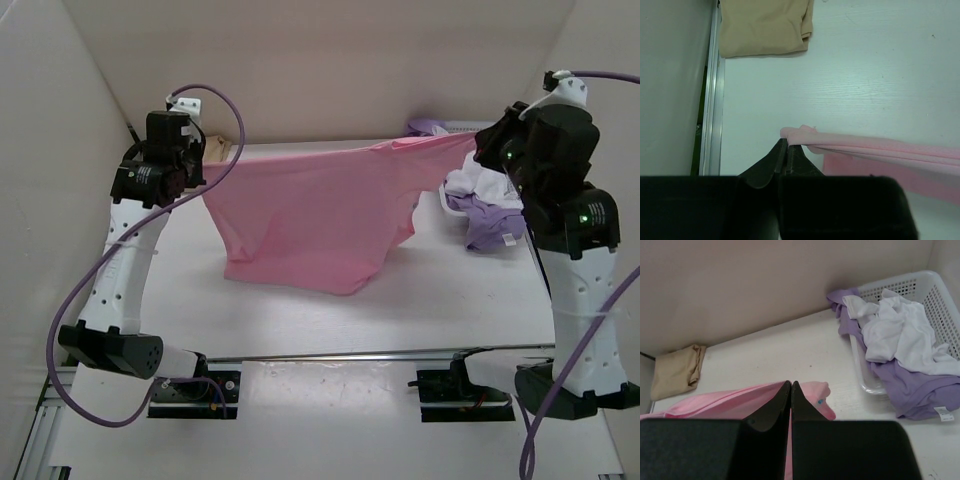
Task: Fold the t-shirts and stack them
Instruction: Flatten out the tshirt
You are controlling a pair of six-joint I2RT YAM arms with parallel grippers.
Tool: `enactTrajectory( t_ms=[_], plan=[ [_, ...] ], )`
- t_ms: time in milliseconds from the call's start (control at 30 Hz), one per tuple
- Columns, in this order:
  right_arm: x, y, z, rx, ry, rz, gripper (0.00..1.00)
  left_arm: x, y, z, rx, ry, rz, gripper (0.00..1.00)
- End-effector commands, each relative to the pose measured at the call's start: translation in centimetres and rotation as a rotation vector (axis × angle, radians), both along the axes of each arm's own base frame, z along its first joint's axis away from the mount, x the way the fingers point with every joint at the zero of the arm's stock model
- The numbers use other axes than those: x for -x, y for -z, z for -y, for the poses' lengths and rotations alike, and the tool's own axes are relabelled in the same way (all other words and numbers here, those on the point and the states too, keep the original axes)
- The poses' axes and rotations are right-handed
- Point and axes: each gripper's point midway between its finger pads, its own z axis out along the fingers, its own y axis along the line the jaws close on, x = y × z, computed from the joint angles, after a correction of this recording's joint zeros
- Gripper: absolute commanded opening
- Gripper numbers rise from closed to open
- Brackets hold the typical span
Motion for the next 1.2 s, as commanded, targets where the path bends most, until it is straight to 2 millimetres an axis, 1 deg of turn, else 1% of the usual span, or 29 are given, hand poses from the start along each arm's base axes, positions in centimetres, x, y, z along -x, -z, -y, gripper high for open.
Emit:
enactTrajectory(
  t_ms=[0,67,167,200,267,367,400,433,467,500,533,567,600,633,667,700,733,767,800,833,900,933,967,1000,1033,1067,1100,1133,1167],
  plan=[
    [1.3,-2.1,1.1,0.04,0.016,0.069,0.0,1.7,-2.7,-2.4,-0.048,-0.091,0.042,0.1],
    [2.0,-2.5,0.1,0.03,-0.029,0.089,0.0,2.8,-3.3,-2.0,-0.025,-0.059,0.044,0.1],
    [3.3,-3.6,-0.1,0.018,-0.052,0.126,0.0,4.4,-4.3,-1.1,0.005,-0.007,0.04,0.1],
    [3.9,-4.6,-0.1,0.009,-0.061,0.157,0.0,4.3,-4.8,-0.5,0.027,0.021,0.051,0.1],
    [4.0,-4.9,-0.1,0.015,-0.062,0.166,0.0,4.6,-6.3,0.0,0.05,0.047,0.086,0.1],
    [3.5,-4.9,0.6,0.05,-0.026,0.169,0.0,3.3,-6.1,0.8,0.068,0.074,0.084,0.1],
    [3.1,-4.6,0.5,0.054,-0.027,0.157,0.0,2.2,-5.0,1.2,0.071,0.085,0.058,0.1],
    [2.3,-4.1,0.8,0.059,-0.012,0.141,0.0,0.9,-4.7,1.6,0.078,0.093,0.071,0.1],
    [0.5,-2.5,1.1,0.072,0.007,0.088,0.0,-0.1,-4.0,1.6,0.082,0.09,0.06,0.1],
    [-0.7,-1.6,0.6,0.062,-0.024,0.057,0.0,-2.1,-1.9,2.0,0.075,0.088,0.012,0.1],
    [-3.2,0.2,0.7,0.053,-0.016,-0.003,0.0,-3.7,-1.5,1.8,0.081,0.08,0.014,0.1],
    [-4.5,1.4,0.5,0.054,-0.03,-0.043,0.0,-5.2,-1.8,1.4,0.082,0.066,0.029,0.1],
    [-5.7,2.2,0.0,0.054,-0.047,-0.074,0.0,-7.8,1.0,1.8,0.074,0.063,-0.038,0.1],
    [-8.5,3.8,-0.2,0.056,-0.048,-0.12,0.0,-9.2,1.7,1.3,0.073,0.049,-0.051,0.1],
    [-9.9,4.7,-0.4,0.059,-0.048,-0.143,0.0,-10.8,2.2,1.3,0.065,0.038,-0.049,0.1],
    [-11.3,5.5,-0.6,0.062,-0.049,-0.163,0.0,-12.6,0.7,1.4,0.065,0.031,0.006,0.1],
    [-14.2,7.2,-1.0,0.066,-0.05,-0.198,0.0,-15.1,3.6,1.5,0.053,0.019,-0.038,0.1],
    [-15.6,8.0,-1.1,0.061,-0.038,-0.213,0.0,-17.2,2.2,1.2,0.044,-0.005,0.039,0.1],
    [-18.3,11.4,-1.1,0.053,-0.024,-0.281,0.0,-19.2,4.6,1.1,0.029,-0.023,0.023,0.11],
    [-20.0,10.7,-1.3,0.038,-0.009,-0.241,0.0,-20.4,5.1,0.7,0.012,-0.052,0.045,0.12],
    [-22.7,12.4,-1.1,-0.018,0.036,-0.244,0.0,-22.7,5.8,0.4,0.001,-0.079,0.09,0.13],
    [-25.3,14.2,-1.0,-0.033,0.073,-0.234,0.0,-24.6,7.6,0.2,-0.013,-0.104,0.103,0.16],
    [-26.4,15.1,-1.0,-0.05,0.093,-0.228,0.0,-25.6,8.2,0.1,-0.018,-0.115,0.115,0.19],
    [-28.1,16.8,-0.7,-0.094,0.128,-0.233,0.0,-27.1,9.5,0.1,-0.021,-0.123,0.126,0.21],
    [-29.1,16.7,-0.9,-0.123,0.134,-0.206,0.0,-27.8,9.8,-0.5,-0.024,-0.141,0.14,0.23],
    [-29.8,16.0,-1.1,-0.15,0.138,-0.177,0.0,-28.7,9.4,-0.9,-0.031,-0.166,0.18,0.3],
    [-30.6,17.0,-1.0,-0.164,0.159,-0.179,0.05,-29.1,9.5,-0.8,-0.029,-0.166,0.192,0.46],
    [-30.9,16.6,-1.1,-0.192,0.165,-0.162,0.27,-29.3,9.3,-0.8,-0.026,-0.167,0.204,0.72],
    [-31.3,16.5,-1.5,-0.203,0.143,-0.144,0.43,-29.3,9.3,-0.8,-0.026,-0.167,0.204,0.97]
  ],
)
